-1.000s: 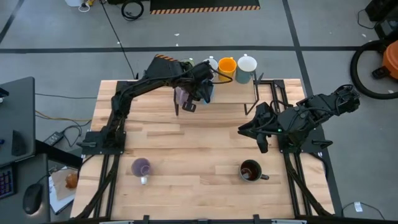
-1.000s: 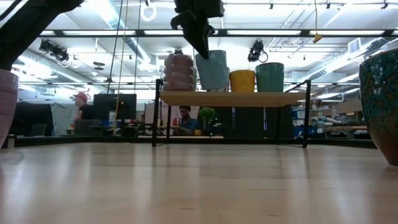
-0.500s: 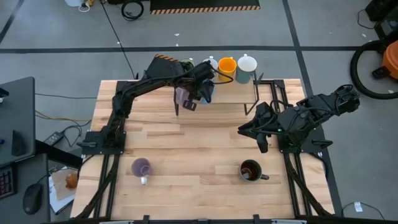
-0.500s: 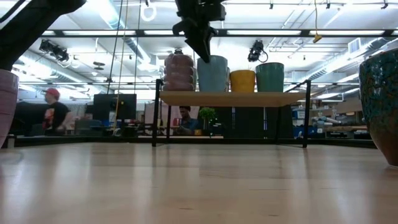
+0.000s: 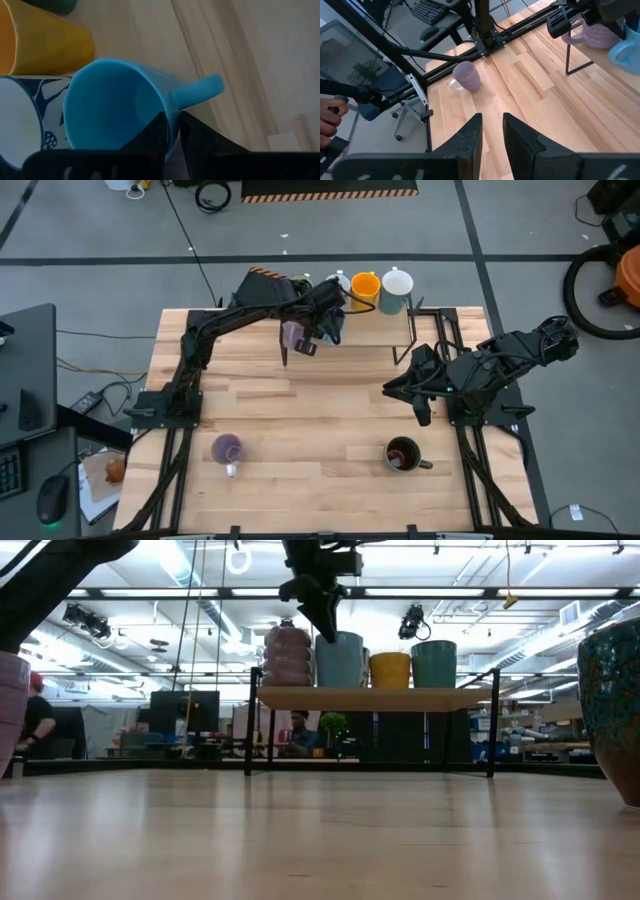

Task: Place coffee mugs
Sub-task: Put the blue mug on the shelf, then put the brown patterned mug on the shelf

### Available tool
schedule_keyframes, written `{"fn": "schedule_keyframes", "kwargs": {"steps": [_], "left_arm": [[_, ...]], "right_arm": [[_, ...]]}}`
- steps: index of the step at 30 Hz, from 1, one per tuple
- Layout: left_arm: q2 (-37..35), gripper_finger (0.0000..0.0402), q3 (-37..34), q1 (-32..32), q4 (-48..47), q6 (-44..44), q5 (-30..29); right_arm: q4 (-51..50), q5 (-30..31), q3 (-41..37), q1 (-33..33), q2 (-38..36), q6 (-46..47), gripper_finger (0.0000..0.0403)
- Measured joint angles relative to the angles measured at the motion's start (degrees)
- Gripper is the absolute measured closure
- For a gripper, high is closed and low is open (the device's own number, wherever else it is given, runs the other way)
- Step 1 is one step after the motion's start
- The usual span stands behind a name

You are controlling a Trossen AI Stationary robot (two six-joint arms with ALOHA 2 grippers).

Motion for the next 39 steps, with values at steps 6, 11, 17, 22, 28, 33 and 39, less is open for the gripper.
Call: {"fn": "schedule_keyframes", "kwargs": {"steps": [6, 11, 17, 22, 28, 33, 39], "left_arm": [[-0.11, 0.0345, 0.0, -0.06, 1.8, -2.38, -2.16], [-0.19, 0.0327, 0.0, -0.06, 2.09, -2.65, -2.31], [-0.31, 0.0311, 0.0, -0.08, 2.38, -2.49, -2.31], [-0.56, 0.031, 0.0, -0.13, 2.33, -2.47, -2.51], [-0.73, 0.031, 2.34, -0.78, 1.98, -2.49, -3.68], [-3.42, 0.031, 2.25, -2.4, 3.33, -6.28, -4.37], [-6.66, 0.031, 2.32, -5.71, 2.55, -24.55, 5.48]], "right_arm": [[0.0, 0.0, 0.0, 0.0, 0.0, 0.01, 0.0321], [0.0, 0.0, 0.0, 0.01, 0.0, 0.29, 0.0321], [0.0, 0.0, 0.0, 0.01, 0.0, 0.39, 0.0321], [-0.01, 0.0, 0.0, 0.02, 0.0, 0.39, 0.0321], [-0.01, -0.02, 0.0, 0.02, 0.0, 0.4, 0.0321], [-0.12, -0.97, 0.0, 0.02, -0.01, 0.44, 0.0321], [-2.61, -5.13, 0.0, 0.0, -0.05, 2.56, 0.0321]]}}
